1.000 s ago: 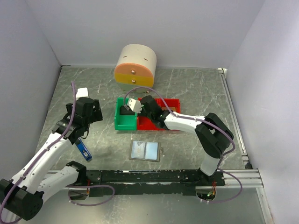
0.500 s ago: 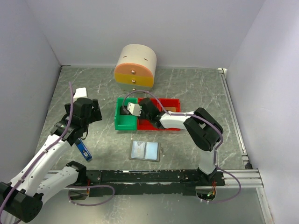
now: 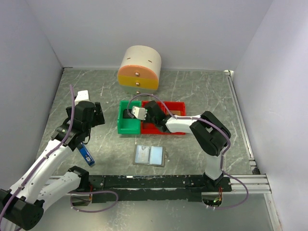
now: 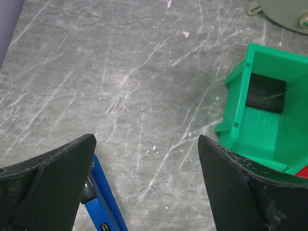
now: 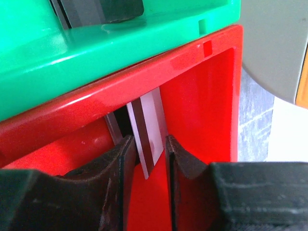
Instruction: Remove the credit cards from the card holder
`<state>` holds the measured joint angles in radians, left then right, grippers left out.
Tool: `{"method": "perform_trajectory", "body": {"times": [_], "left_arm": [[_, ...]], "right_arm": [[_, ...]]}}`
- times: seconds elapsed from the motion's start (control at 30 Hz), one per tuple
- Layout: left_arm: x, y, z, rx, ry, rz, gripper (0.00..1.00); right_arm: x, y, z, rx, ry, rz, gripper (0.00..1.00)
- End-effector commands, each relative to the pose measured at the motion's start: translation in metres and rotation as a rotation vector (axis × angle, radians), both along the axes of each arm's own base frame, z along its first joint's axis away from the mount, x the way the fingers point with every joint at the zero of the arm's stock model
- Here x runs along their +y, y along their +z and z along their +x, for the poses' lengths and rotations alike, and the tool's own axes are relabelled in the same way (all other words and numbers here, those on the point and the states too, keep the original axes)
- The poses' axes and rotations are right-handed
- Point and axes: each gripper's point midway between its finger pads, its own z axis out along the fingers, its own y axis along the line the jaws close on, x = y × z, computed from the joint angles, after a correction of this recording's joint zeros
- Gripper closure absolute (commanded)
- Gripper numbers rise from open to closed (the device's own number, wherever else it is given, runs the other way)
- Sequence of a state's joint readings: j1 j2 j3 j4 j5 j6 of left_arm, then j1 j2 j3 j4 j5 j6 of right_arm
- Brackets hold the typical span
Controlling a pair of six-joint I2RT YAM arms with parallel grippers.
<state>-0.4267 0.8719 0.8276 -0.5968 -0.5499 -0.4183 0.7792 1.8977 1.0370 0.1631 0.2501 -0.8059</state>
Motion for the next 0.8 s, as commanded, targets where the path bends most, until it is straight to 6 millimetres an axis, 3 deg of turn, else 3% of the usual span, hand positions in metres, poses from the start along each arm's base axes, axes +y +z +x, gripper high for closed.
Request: {"method": "perform_trajectory", "body": {"times": [0.0, 0.13, 0.27, 0.53, 0.7, 0.77], "left_arm": [[0.003, 0.005, 0.002, -0.016, 0.008, 0.009, 0.00], [0.003, 0.005, 0.002, -0.017, 0.003, 0.008, 0.00], [0.002, 0.004, 0.003, -0.014, -0.001, 0.010, 0.01], [0.000, 0.002, 0.004, -0.005, -0.013, 0.009, 0.01], [0.000, 0.001, 0.004, -0.002, -0.013, 0.009, 0.00], [-0.001, 0.001, 0.004, -0.001, -0.014, 0.009, 0.00]], "right_arm": [[-0.006, 0.002, -0.004, -0.004, 0.016, -0.015, 0.69], [-0.005, 0.005, -0.004, -0.004, 0.015, 0.000, 0.58], [-0.008, -0.002, -0.010, 0.020, 0.006, 0.007, 0.57], [-0.002, 0.020, -0.013, 0.021, -0.010, 0.100, 0.55], [0.004, 0.062, -0.009, 0.050, -0.175, 0.405, 0.53], [0.003, 0.068, -0.014, 0.114, -0.299, 0.546, 0.52]]}}
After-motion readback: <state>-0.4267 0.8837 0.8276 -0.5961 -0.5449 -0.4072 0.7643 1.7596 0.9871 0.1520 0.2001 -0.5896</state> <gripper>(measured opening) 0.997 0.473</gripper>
